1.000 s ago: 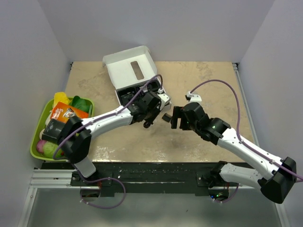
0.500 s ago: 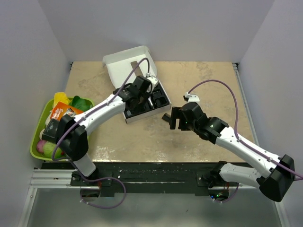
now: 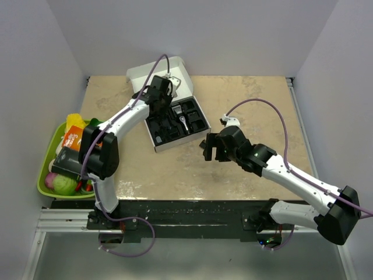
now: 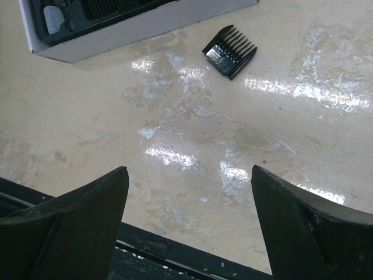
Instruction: Sort the hair-cutting tools
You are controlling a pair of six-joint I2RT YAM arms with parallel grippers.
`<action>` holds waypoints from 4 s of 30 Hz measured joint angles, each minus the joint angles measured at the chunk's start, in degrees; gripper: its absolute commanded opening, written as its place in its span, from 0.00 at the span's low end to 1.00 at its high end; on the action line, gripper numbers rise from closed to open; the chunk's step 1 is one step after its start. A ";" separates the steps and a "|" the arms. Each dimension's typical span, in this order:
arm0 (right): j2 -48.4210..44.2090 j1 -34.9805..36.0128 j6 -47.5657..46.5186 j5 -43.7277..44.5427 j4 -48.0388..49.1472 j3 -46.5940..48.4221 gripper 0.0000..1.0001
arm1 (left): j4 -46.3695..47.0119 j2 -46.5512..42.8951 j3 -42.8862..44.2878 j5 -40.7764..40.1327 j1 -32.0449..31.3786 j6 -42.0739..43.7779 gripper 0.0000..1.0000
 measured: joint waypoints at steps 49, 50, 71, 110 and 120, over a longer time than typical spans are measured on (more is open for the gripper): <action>8.00 0.74 -2.23 -2.03 6.12 0.13 0.99 | 9.79 1.84 -8.33 7.28 6.25 6.10 0.46; 9.01 0.74 -2.60 -1.42 5.77 1.22 0.98 | 9.42 0.50 -8.39 8.00 6.25 5.57 0.46; 27.91 -4.35 -2.34 9.64 4.02 10.25 0.98 | 1.44 -40.24 -26.14 9.40 6.08 -9.22 0.99; 47.19 -9.16 -41.86 -10.01 6.47 23.08 0.55 | -2.14 -54.21 -38.27 14.03 5.88 -13.18 0.99; 46.21 -9.57 -41.05 -13.03 7.96 21.40 0.38 | -2.27 -54.21 -38.27 14.01 5.88 -13.18 0.99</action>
